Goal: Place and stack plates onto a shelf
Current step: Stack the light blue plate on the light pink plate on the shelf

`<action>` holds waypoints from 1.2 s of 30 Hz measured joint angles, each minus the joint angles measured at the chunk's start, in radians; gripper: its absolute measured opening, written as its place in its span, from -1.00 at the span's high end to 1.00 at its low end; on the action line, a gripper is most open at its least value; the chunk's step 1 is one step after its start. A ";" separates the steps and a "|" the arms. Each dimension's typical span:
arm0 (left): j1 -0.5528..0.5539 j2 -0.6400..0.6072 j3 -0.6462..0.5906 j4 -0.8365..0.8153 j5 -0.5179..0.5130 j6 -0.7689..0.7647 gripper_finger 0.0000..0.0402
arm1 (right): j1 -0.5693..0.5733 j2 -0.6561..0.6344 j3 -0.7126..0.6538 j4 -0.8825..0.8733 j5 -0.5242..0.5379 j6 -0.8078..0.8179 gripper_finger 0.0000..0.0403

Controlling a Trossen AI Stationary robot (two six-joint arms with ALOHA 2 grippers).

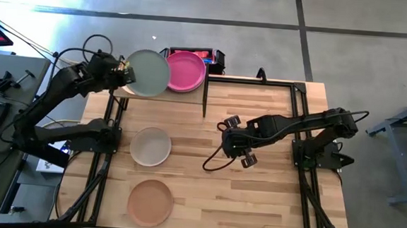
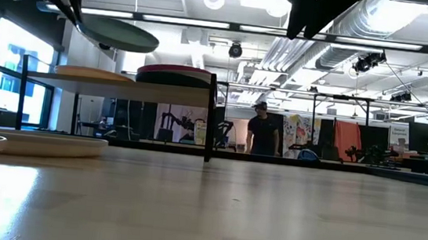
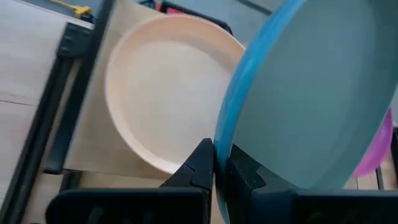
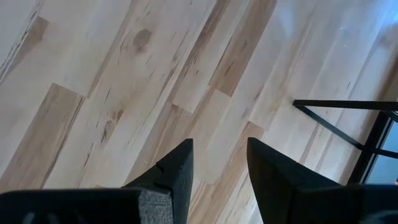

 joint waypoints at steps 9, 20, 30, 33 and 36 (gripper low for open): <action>0.138 -0.021 0.000 -0.120 -0.038 0.044 0.96 | 0.000 0.000 0.000 0.042 0.000 0.000 0.36; 0.262 0.007 0.000 -0.112 -0.052 0.105 0.96 | 0.000 0.000 0.000 0.058 0.000 0.010 0.36; 0.268 0.098 0.000 -0.087 -0.051 0.130 0.96 | 0.000 0.000 0.000 0.068 0.000 0.018 0.36; 0.268 0.119 0.000 -0.066 -0.045 0.139 0.96 | 0.000 0.000 0.000 0.075 0.000 0.019 0.36; 0.268 0.136 0.000 -0.042 -0.028 0.158 0.96 | 0.000 0.000 0.000 0.080 0.000 0.022 0.36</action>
